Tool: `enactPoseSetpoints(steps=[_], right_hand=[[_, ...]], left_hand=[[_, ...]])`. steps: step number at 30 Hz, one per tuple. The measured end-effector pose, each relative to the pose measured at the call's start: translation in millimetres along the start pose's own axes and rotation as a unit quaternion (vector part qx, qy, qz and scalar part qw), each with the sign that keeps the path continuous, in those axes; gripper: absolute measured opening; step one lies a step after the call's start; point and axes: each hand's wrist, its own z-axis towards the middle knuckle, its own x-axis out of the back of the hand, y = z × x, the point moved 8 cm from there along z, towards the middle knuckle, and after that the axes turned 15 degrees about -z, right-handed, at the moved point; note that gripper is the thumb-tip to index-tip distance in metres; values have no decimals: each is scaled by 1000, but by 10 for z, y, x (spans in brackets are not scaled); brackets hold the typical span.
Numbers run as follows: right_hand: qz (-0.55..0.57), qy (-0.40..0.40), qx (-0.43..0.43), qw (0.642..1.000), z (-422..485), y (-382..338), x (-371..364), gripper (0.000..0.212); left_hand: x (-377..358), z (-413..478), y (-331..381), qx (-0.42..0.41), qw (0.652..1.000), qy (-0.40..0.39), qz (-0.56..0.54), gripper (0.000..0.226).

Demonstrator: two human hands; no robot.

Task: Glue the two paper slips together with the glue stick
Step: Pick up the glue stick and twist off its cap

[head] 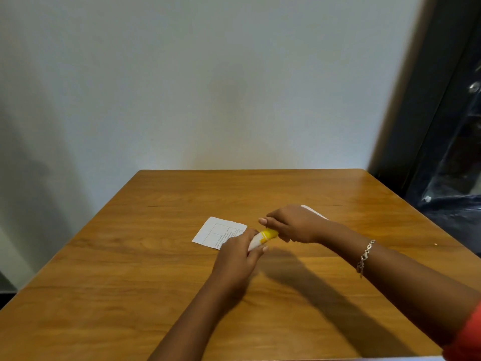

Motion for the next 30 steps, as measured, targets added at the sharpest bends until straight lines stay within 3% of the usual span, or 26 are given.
enactPoseSetpoints(steps=[2, 4, 8, 12, 15, 18, 23, 26, 30], right_hand=[[127, -143, -68, 979, -21, 111, -207, 48], [196, -220, -92, 951, -98, 129, -314, 45], [290, -293, -66, 909, -219, 79, -391, 26], [325, -349, -40, 878, -297, -38, -498, 20], [339, -339, -39, 877, -311, -87, -566, 18], [303, -295, -50, 905, -297, -108, -590, 20], [72, -216, -32, 973, -219, -105, -556, 14], [-54, -179, -23, 982, -205, -112, -550, 17], [-130, -84, -14, 988, -212, -150, -515, 22]], left_hand=[[77, -17, 70, -44, 991, 43, 119, 23], [67, -42, 84, -78, 985, 42, 147, 26], [5, -100, 194, -194, 959, 15, 205, 19], [-81, -115, 273, -304, 896, -8, 323, 20], [-114, -85, 272, -342, 847, -4, 407, 16], [-145, -42, 197, -313, 833, -39, 454, 17], [-163, 14, -33, -177, 904, -112, 372, 20], [-184, -1, -44, -147, 921, -135, 334, 26], [-154, 54, -99, -52, 944, -190, 264, 25]])
